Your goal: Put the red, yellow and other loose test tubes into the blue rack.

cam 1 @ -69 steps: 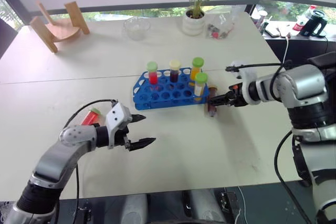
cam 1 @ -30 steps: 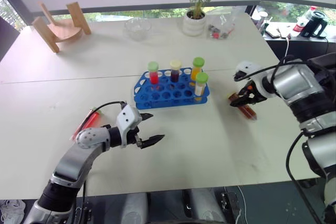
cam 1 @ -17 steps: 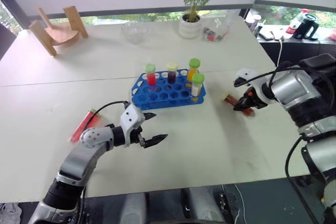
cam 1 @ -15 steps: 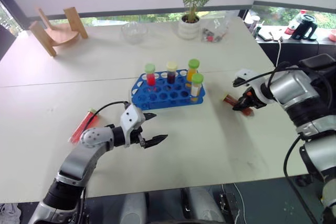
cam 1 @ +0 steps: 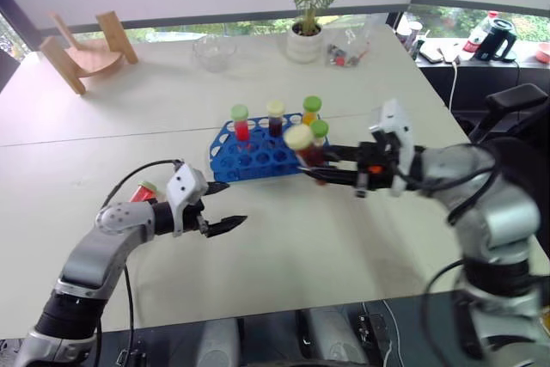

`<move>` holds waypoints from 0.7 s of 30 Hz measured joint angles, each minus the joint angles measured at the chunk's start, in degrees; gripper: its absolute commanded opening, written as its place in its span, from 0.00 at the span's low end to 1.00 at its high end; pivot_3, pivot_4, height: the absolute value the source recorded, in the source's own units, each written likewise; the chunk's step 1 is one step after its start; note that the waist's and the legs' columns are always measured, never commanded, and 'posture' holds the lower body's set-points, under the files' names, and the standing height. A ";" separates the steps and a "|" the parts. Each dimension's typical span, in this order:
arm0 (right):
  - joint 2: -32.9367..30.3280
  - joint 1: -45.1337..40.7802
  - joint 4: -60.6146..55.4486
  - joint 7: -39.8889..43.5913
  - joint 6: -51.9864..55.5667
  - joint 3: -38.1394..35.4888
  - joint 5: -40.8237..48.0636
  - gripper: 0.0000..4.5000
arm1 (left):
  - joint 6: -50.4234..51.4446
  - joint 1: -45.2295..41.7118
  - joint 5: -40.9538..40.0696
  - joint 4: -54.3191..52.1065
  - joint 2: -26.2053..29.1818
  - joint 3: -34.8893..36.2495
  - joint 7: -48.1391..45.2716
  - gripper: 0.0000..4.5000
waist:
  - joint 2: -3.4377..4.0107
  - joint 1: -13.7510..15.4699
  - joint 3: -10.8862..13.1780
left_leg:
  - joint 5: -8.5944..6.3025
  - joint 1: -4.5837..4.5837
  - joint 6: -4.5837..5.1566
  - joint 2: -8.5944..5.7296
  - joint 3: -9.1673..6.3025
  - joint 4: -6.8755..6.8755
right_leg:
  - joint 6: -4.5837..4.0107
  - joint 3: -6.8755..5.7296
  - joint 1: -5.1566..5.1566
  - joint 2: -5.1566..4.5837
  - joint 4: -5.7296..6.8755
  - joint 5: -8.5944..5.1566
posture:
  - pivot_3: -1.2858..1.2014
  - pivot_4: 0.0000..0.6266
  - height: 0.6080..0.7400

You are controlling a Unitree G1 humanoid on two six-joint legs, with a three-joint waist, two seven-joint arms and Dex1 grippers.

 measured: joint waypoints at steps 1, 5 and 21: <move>3.61 1.20 -0.13 -3.96 -2.88 0.88 -1.19 0.19 | 0.06 -0.01 -0.31 0.75 0.06 0.62 -0.19 1.00 | 0.01 0.21 0.01 | 0.05 -0.06 -0.10 -0.06 0.01 0.01 | 0.02 -0.03 -0.03 -0.09 -0.01 0.01 | 0.52 0.24 1.00; 13.06 5.19 8.36 -18.69 -23.18 6.67 -12.37 0.19 | 1.68 0.17 -0.72 1.26 0.33 1.49 -0.48 1.00 | -0.07 0.49 -0.04 | 0.09 -0.13 -0.16 -0.15 0.10 0.06 | 0.07 -0.01 -0.03 -0.20 -0.12 0.04 | 0.52 0.24 1.00; 17.90 3.87 38.40 -34.60 -51.45 13.76 -24.98 0.19 | 3.98 1.74 -1.30 -2.15 -1.64 0.95 2.95 1.00 | -0.06 -0.06 -0.03 | 0.09 -0.20 -0.16 -0.09 0.04 -0.09 | 0.07 0.00 -0.18 -0.14 -0.05 0.04 | 0.52 0.24 1.00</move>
